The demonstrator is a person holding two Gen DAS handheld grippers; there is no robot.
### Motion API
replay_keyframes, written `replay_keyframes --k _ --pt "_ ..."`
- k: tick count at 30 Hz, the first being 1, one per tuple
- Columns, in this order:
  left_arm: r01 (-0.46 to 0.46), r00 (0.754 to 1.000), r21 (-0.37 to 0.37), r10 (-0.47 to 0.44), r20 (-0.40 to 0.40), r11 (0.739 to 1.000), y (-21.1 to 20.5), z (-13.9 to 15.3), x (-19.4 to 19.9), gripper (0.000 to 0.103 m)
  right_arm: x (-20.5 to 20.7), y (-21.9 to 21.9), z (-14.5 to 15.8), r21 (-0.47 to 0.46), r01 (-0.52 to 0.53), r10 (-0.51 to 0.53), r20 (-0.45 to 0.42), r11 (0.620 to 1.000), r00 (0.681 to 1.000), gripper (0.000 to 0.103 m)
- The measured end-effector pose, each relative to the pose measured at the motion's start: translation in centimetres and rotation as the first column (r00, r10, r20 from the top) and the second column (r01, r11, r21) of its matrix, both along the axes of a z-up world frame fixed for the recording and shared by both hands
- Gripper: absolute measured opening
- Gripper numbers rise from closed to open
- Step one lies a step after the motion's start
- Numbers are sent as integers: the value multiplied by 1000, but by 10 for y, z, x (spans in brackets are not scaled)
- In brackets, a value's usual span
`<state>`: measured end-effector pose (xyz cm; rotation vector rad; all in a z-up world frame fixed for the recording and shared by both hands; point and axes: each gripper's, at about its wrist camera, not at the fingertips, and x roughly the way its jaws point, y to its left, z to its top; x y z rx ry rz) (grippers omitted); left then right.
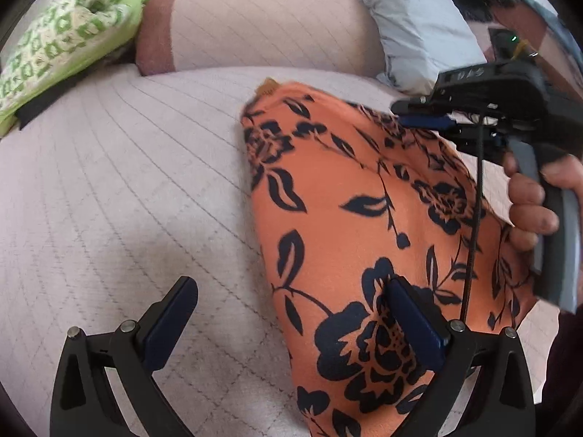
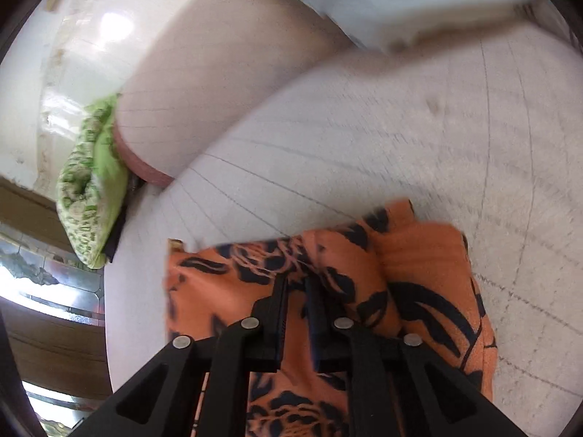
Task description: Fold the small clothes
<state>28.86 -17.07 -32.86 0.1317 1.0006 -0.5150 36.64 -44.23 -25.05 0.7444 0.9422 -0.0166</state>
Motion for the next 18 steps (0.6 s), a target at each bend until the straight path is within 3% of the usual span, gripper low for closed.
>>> replay_keyframes --k 3,6,10,11,14,18 --pt "4 999 -11 -4 -37 1000 6 -1 -3 103 7 30 19 62 -148 142 91 987 986 15" --pt "11 997 -5 -11 -78 1000 9 -10 -5 103 16 67 19 60 -257 249 114 965 962 15" --pt "7 997 -9 -8 -83 1000 16 -11 -9 103 36 90 -41 70 -260 265 -67 963 962 14" --pt "13 996 -21 -15 -86 1000 15 -11 -10 103 35 87 -48 99 -245 250 -48 965 967 14" --pt "7 997 -36 -10 -78 999 16 -7 -10 103 33 81 -32 84 -244 248 -49 966 967 14" --pt "-4 1000 -46 2 -28 999 20 6 -12 103 13 65 -4 87 -230 228 33 969 973 14"
